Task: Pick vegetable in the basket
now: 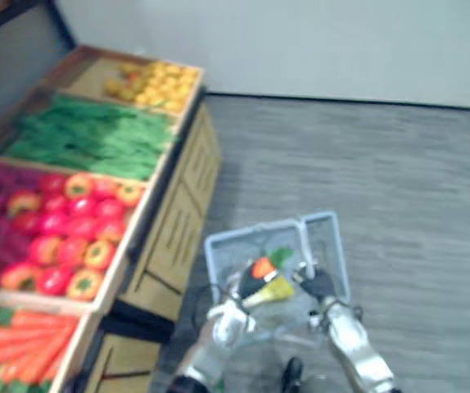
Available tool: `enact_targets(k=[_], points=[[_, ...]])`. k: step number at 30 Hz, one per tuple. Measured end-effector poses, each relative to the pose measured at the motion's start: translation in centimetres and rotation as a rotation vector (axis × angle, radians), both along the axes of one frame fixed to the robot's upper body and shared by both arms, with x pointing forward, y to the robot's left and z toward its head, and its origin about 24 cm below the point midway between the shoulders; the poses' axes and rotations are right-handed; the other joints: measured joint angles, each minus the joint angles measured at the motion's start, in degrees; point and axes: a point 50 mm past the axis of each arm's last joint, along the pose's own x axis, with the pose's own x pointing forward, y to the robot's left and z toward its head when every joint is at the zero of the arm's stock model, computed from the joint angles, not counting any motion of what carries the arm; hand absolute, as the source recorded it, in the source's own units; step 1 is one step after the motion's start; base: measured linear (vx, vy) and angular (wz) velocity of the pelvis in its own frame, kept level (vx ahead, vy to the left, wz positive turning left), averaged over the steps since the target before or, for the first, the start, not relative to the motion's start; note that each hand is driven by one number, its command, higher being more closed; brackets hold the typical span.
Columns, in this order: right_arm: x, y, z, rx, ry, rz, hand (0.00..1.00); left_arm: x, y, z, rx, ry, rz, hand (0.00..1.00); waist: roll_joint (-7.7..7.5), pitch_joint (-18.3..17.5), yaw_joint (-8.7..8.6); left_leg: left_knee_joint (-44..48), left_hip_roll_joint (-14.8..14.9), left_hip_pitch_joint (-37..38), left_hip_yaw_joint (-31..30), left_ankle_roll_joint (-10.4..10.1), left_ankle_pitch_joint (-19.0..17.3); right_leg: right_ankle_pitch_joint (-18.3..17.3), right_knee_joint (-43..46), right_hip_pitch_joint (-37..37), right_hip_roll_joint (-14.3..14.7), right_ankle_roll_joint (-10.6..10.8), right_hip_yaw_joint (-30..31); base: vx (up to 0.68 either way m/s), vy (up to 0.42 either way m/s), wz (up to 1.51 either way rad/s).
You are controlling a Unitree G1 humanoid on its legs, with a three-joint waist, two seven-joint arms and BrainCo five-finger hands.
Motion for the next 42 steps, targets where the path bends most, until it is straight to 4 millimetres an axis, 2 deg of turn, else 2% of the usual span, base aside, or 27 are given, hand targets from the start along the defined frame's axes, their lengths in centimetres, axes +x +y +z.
enact_targets(k=[2, 3, 4, 6, 8, 9, 12, 15, 20, 22, 26, 31, 32, 33, 34, 35, 36, 39, 42], points=[[-0.1, 0.4, 0.2, 0.024, 0.0, 0.021, 1.0, -0.1, 0.1, -0.4, 0.005, 0.011, 0.009, 1.0, 0.06, -0.04, -0.26, -2.64, -2.62, -1.06, -10.37, -0.17, -0.29, 0.73, -0.6, 0.28, 0.58, 0.09, 2.59, -0.03, -0.026, -1.16], [-0.1, 0.2, 0.3, 0.048, 0.004, 0.022, 1.0, 0.0, -0.1, -0.5, 0.003, 0.014, 0.019, 1.0, 0.16, -0.1, -0.64, -7.73, -3.22, -0.96, -14.63, -0.22, 2.37, 1.04, -0.68, 0.52, 1.41, 0.43, 4.11, -0.03, -0.006, -0.7], [-0.1, 0.0, 0.4, 0.052, 0.0, 0.019, 1.0, 0.0, -0.2, -0.5, 0.0, 0.012, 0.023, 0.0, 0.39, -0.14, -0.75, -9.4, -2.78, -1.21, -14.45, -0.63, 3.93, 1.12, -0.69, 0.57, 1.83, 0.57, 4.3, -0.04, 0.054, -0.52], [-0.1, -0.4, 0.7, 0.09, -0.004, -0.004, 1.0, 0.1, -0.8, -0.9, 0.011, 0.031, 0.015, 0.0, -0.24, -0.56, -1.9, -13.36, -2.79, -0.2, -13.58, -1.39, 3.47, 1.95, -1.95, 0.4, 1.88, 1.75, 4.5, -0.01, 0.144, 0.04], [-0.3, -0.6, 1.1, 0.117, -0.011, -0.018, 1.0, 0.2, -1.0, -1.4, 0.035, 0.054, -0.001, 0.0, -0.89, -0.66, -1.7, -15.98, -4.05, 0.29, -13.05, -1.63, 4.43, 4.21, -4.4, 0.55, 1.23, 2.31, 5.43, -0.01, 0.209, -0.07], [-0.3, -0.7, 1.4, 0.141, -0.015, -0.022, 1.0, 0.0, -0.9, -1.8, 0.051, 0.076, 0.003, 0.0, -0.92, -0.69, -1.37, -16.32, -4.62, 0.74, -11.88, -1.56, 4.51, 5.44, -5.96, 0.9, 0.93, 2.76, 6.57, -0.01, 0.164, -0.34], [-0.8, -0.8, 1.9, 0.187, -0.023, -0.026, 1.0, -0.1, -0.8, -2.6, 0.084, 0.113, 0.003, 0.0, -0.83, -0.72, -1.88, -17.08, -6.09, 2.08, -10.56, -1.28, 4.74, 7.68, -9.45, 2.95, 0.04, 3.56, 8.04, 0.01, 0.145, -0.25], [-1.3, -0.9, 2.1, 0.209, -0.031, -0.03, 1.0, 0.5, -1.6, -2.1, 0.101, 0.093, -0.033, 0.0, -0.82, -0.74, -1.93, -17.25, -6.76, 2.11, -10.66, -0.97, 4.93, 7.98, -9.45, 2.95, -0.66, 3.96, 8.15, -0.03, 0.095, 0.0], [-2.0, -1.0, 1.5, 0.212, -0.004, -0.02, 1.0, 0.9, -1.8, -1.7, 0.102, 0.073, -0.041, 0.0, -0.83, -0.77, -1.91, -17.86, -7.21, 2.16, -11.07, -0.36, 5.31, 8.3, -9.5, 2.89, -1.04, 4.08, 8.03, -0.05, 0.031, 0.04], [-2.4, -1.5, 0.8, 0.205, 0.027, -0.044, 1.0, 1.0, -1.5, -1.8, 0.102, 0.08, -0.026, 0.0, -0.81, -0.77, -2.15, -19.02, -7.7, 2.51, -11.69, -0.28, 5.99, 8.48, -9.59, 2.99, -1.35, 4.28, 7.26, -0.06, 0.024, 0.12], [-2.8, -3.6, -2.1, 0.169, 0.133, -0.166, 1.0, 1.3, -0.4, -1.7, 0.103, 0.073, 0.007, 0.0, -0.76, -0.87, -2.2, -20.24, -8.03, 3.16, -12.08, -0.08, 6.38, 8.5, -9.88, 3.67, -1.62, 4.38, 6.78, -0.04, 0.028, 0.08], [-4.0, -4.3, -5.7, 0.131, 0.289, -0.281, 1.0, 0.5, -1.0, 0.1, -0.003, -0.012, 0.001, 0.0, -0.33, -0.89, -3.01, -20.61, -8.15, 2.98, -12.89, -0.01, 6.51, 8.46, -9.82, 3.54, -1.8, 4.45, 5.71, 0.0, 0.023, 0.08], [-4.4, -5.4, -6.8, 0.11, 0.336, -0.357, 1.0, 0.5, -0.2, 0.5, -0.033, -0.029, 0.041, 0.0, 0.0, -1.01, -3.2, -21.09, -8.35, 3.04, -13.62, 0.0, 6.78, 8.41, -9.59, 3.6, -1.89, 4.52, 5.37, 0.04, 0.032, 0.15], [-4.8, -7.3, -7.7, 0.082, 0.372, -0.457, 1.0, 0.8, 1.6, 0.8, -0.086, -0.032, 0.134, 0.0, 0.38, -1.11, -3.26, -21.15, -8.47, 3.08, -13.85, 0.02, 6.92, 8.33, -9.58, 3.63, -2.01, 4.61, 5.03, 0.04, 0.035, 0.12], [-4.8, -7.5, -7.7, 0.081, 0.374, -0.467, 1.0, 0.8, 1.8, 0.8, -0.09, -0.032, 0.144, 0.0, 0.41, -1.1, -3.22, -21.15, -8.48, 3.08, -13.86, 0.02, 6.94, 8.33, -9.57, 3.63, -2.02, 4.61, 5.03, 0.03, 0.039, 0.16], [-4.8, -10.1, -8.3, 0.068, 0.399, -0.618, 1.0, 1.0, 4.9, 0.8, -0.115, -0.037, 0.27, 0.0, 0.94, -1.22, -2.99, -21.17, -8.56, 3.04, -14.23, 0.18, 7.23, 8.32, -9.57, 3.82, -2.23, 4.63, 4.27, 0.02, 0.034, 0.3], [-5.7, -11.8, -9.1, 0.051, 0.443, -0.723, 1.0, 0.9, 6.8, 0.8, -0.116, -0.041, 0.335, 0.0, 1.13, -1.33, -3.01, -21.17, -8.57, 3.22, -15.35, 0.21, 7.26, 8.04, -9.58, 4.58, -2.34, 4.97, 3.41, 0.02, 0.032, 0.4], [-8.3, -14.9, -10.7, 0.008, 0.547, -0.919, 1.0, 0.4, 9.8, 0.9, -0.137, -0.045, 0.445, 0.0, 1.23, -1.43, -1.9, -21.25, -8.66, 3.51, -16.43, 0.22, 7.26, 7.91, -9.62, 5.36, -2.6, 5.07, 2.29, 0.03, 0.04, 0.24], [-9.6, -16.5, -11.3, -0.036, 0.597, -0.977, 1.0, -0.3, 11.0, 0.1, -0.164, -0.013, 0.507, 0.0, 1.1, -1.51, -1.91, -21.33, -8.9, 3.56, -16.79, 0.31, 7.31, 7.91, -9.88, 5.57, -2.87, 5.07, 1.61, 0.0, 0.035, 0.07]])
